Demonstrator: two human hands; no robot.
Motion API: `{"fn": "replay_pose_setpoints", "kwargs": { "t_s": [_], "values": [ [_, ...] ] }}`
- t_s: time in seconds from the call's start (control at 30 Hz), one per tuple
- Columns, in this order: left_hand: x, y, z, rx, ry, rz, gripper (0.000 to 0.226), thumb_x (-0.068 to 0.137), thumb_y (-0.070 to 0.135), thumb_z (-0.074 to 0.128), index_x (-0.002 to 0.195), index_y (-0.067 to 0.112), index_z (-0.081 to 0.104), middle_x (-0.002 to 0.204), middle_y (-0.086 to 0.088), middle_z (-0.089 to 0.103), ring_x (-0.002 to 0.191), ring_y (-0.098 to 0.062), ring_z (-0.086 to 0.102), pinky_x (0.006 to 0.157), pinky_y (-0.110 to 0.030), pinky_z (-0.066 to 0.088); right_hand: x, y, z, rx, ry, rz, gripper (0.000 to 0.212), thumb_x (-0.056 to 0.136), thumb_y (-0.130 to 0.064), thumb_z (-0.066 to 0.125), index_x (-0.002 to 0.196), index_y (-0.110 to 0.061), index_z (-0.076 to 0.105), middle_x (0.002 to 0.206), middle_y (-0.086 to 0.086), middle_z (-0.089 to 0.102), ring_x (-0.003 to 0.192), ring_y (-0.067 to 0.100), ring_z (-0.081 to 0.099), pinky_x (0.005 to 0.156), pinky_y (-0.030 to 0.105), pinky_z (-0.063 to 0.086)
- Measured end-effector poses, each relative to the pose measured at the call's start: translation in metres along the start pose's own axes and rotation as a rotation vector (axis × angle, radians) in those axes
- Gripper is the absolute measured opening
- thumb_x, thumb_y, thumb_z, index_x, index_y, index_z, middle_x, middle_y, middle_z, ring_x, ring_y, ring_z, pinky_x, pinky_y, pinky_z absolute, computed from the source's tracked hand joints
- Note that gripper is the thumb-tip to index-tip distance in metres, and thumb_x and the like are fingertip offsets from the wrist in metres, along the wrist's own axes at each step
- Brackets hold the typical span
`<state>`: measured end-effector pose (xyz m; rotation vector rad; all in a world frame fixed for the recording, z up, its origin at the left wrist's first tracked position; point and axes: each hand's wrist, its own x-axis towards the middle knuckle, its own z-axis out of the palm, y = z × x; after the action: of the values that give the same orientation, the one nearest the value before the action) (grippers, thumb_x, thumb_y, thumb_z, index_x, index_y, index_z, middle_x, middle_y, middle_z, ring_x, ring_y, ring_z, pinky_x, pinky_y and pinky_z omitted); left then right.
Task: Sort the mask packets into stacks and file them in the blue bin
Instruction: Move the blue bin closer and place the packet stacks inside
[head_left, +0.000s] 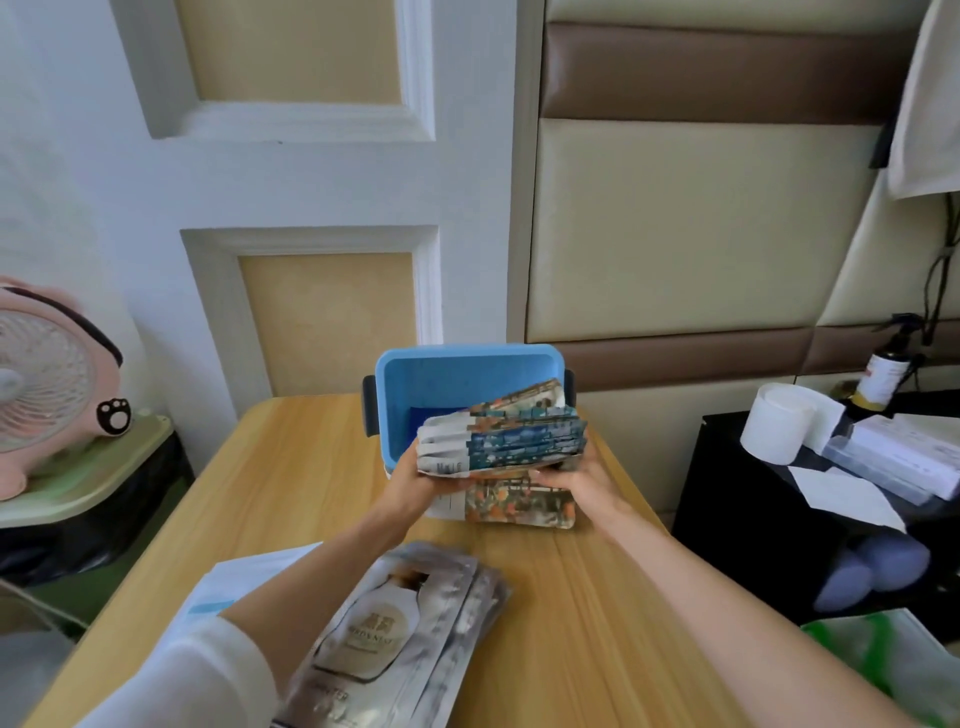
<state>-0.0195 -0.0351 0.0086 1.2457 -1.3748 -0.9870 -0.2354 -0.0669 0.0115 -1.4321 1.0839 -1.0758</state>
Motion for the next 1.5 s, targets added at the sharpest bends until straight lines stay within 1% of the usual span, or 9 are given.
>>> {"fn": "replay_pose_setpoints", "kwargs": {
  "t_s": [0.17, 0.33, 0.5, 0.6, 0.77, 0.9, 1.03, 1.23, 1.5],
  "values": [
    [-0.005, -0.013, -0.009, 0.094, -0.131, -0.128, 0.076, 0.069, 0.013, 0.08, 0.129, 0.02, 0.035, 0.116, 0.0, 0.059, 0.108, -0.014, 0.058, 0.089, -0.029, 0.052, -0.006, 0.019, -0.004, -0.078, -0.065, 0.136, 0.08, 0.066, -0.005, 0.081, 0.134, -0.012, 0.039, 0.125, 0.003, 0.06, 0.116, 0.018, 0.057, 0.098, 0.033, 0.045],
    [-0.007, 0.0, 0.0, 0.086, -0.053, -0.03, 0.045, 0.08, -0.003, 0.068, 0.114, 0.021, 0.051, 0.1, 0.013, 0.061, 0.089, 0.003, 0.058, 0.077, -0.012, 0.052, -0.008, 0.007, 0.003, -0.075, 0.006, 0.069, 0.061, 0.069, 0.008, 0.075, 0.119, -0.011, 0.047, 0.1, -0.009, 0.063, 0.096, 0.007, 0.059, 0.092, 0.024, 0.047],
    [0.003, 0.018, -0.003, -0.034, -0.014, -0.023, 0.041, 0.078, 0.003, 0.071, 0.108, 0.027, 0.056, 0.098, 0.012, 0.064, 0.094, -0.01, 0.06, 0.072, -0.016, 0.047, 0.003, -0.039, 0.0, -0.046, 0.043, -0.088, 0.044, 0.075, 0.02, 0.061, 0.106, -0.012, 0.059, 0.1, 0.0, 0.066, 0.091, 0.009, 0.061, 0.058, 0.011, 0.052],
    [0.003, 0.014, -0.008, -0.011, -0.087, -0.058, 0.05, 0.075, 0.002, 0.073, 0.111, 0.028, 0.051, 0.105, 0.01, 0.061, 0.103, -0.014, 0.058, 0.08, -0.02, 0.048, 0.017, -0.062, -0.001, -0.389, 0.138, -0.212, 0.046, 0.066, 0.009, 0.072, 0.104, -0.015, 0.062, 0.096, -0.001, 0.07, 0.096, 0.021, 0.064, 0.077, 0.036, 0.058],
    [0.004, 0.007, -0.007, 0.293, 0.063, 0.052, 0.138, 0.04, 0.05, 0.086, 0.147, 0.019, 0.005, 0.14, 0.009, 0.026, 0.132, -0.009, 0.026, 0.112, -0.032, 0.025, 0.021, -0.104, 0.02, -1.177, -0.009, -0.496, 0.049, 0.069, -0.001, 0.057, 0.112, -0.025, 0.059, 0.09, 0.009, 0.069, 0.093, 0.032, 0.06, 0.068, 0.031, 0.039],
    [0.006, 0.011, 0.005, 0.205, -0.01, -0.002, 0.115, 0.047, 0.04, 0.091, 0.137, 0.021, 0.021, 0.128, -0.002, 0.049, 0.121, -0.017, 0.05, 0.096, -0.032, 0.048, 0.018, -0.109, 0.05, -1.283, -0.245, -0.661, 0.03, 0.07, -0.003, 0.056, 0.088, -0.026, 0.05, 0.063, -0.001, 0.051, 0.072, 0.026, 0.051, 0.061, 0.032, 0.033],
    [0.0, 0.01, -0.001, 0.038, 0.009, -0.049, 0.061, 0.067, 0.009, 0.082, 0.119, 0.006, 0.051, 0.099, -0.001, 0.067, 0.085, -0.008, 0.066, 0.061, -0.013, 0.051, 0.028, -0.098, 0.032, -0.842, -0.179, -0.393, 0.046, 0.066, -0.028, 0.081, 0.104, -0.033, 0.055, 0.103, -0.006, 0.061, 0.096, 0.015, 0.055, 0.08, 0.032, 0.043],
    [-0.001, 0.013, -0.001, -0.08, -0.013, -0.115, 0.058, 0.072, 0.004, 0.076, 0.121, 0.008, 0.046, 0.102, -0.003, 0.066, 0.085, -0.011, 0.066, 0.059, -0.014, 0.052, 0.015, -0.036, 0.02, -0.012, -0.237, 0.058, 0.111, 0.03, -0.052, 0.09, 0.128, -0.023, 0.046, 0.119, 0.002, 0.064, 0.115, 0.018, 0.056, 0.104, 0.046, 0.04],
    [0.0, 0.026, 0.003, -0.101, -0.022, -0.06, 0.069, 0.072, 0.002, 0.076, 0.127, 0.016, 0.036, 0.11, -0.006, 0.063, 0.097, -0.017, 0.064, 0.062, -0.019, 0.054, 0.017, -0.024, 0.026, 0.074, -0.167, -0.073, 0.084, 0.053, -0.015, 0.088, 0.126, -0.012, 0.047, 0.115, 0.006, 0.068, 0.109, 0.018, 0.063, 0.096, 0.037, 0.049]
  ]
}}
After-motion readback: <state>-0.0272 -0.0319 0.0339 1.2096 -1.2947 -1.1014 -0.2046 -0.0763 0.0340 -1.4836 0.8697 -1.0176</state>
